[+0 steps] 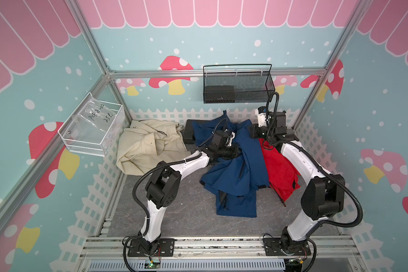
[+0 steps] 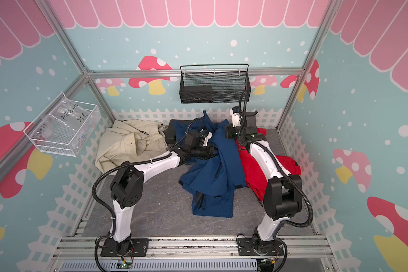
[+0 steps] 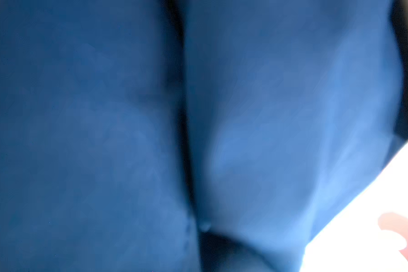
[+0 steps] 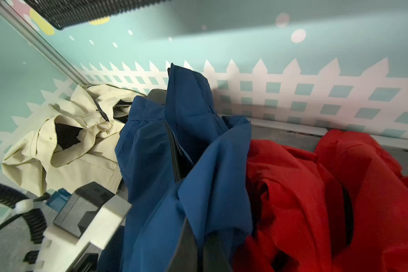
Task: Unzip the jacket
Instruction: Move the jacket to the center of the board.
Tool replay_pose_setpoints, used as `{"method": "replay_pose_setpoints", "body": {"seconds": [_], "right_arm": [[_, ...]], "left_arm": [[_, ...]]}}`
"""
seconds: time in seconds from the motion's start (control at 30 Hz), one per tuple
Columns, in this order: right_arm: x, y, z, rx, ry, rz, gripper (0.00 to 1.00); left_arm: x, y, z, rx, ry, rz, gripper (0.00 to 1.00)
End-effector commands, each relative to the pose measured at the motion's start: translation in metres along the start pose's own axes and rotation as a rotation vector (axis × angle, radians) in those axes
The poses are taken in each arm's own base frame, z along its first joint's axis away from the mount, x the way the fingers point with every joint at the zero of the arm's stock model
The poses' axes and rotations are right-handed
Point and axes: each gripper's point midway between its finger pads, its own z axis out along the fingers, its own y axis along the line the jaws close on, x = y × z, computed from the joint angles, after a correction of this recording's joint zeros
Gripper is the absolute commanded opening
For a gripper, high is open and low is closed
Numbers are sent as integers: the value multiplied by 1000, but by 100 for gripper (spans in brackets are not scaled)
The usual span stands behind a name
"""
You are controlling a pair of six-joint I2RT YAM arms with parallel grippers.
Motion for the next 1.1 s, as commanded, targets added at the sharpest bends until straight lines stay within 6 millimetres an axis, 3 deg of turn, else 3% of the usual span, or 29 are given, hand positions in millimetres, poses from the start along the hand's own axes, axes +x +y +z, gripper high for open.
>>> {"method": "replay_pose_setpoints", "body": {"seconds": [0.0, 0.23, 0.4, 0.63, 0.7, 0.8, 0.87, 0.93, 1.07], "right_arm": [[38, -4, 6, -8, 73, 32, 0], [84, -33, 24, 37, 153, 112, 0], [101, -66, 27, 99, 174, 179, 0], [92, -111, 19, 180, 136, 220, 0], [86, -116, 16, 175, 121, 222, 0], [68, -107, 12, 131, 78, 183, 1], [56, -92, 8, 61, 51, 149, 22], [46, -82, 1, 36, 29, 125, 46], [23, -65, -25, 29, -35, 68, 73]], "left_arm": [[6, 11, 9, -11, -3, -35, 0], [24, 46, 32, -62, 53, -56, 0], [26, 39, 61, -25, 86, -31, 0], [15, 3, 98, 70, 72, 5, 0], [9, -6, 102, 92, 61, 10, 0], [0, -21, 99, 129, 46, 31, 0], [-5, -22, 87, 111, 20, 48, 4], [-9, -17, 72, 100, -4, 55, 18], [-18, -7, 24, 70, -57, 58, 49]]}}
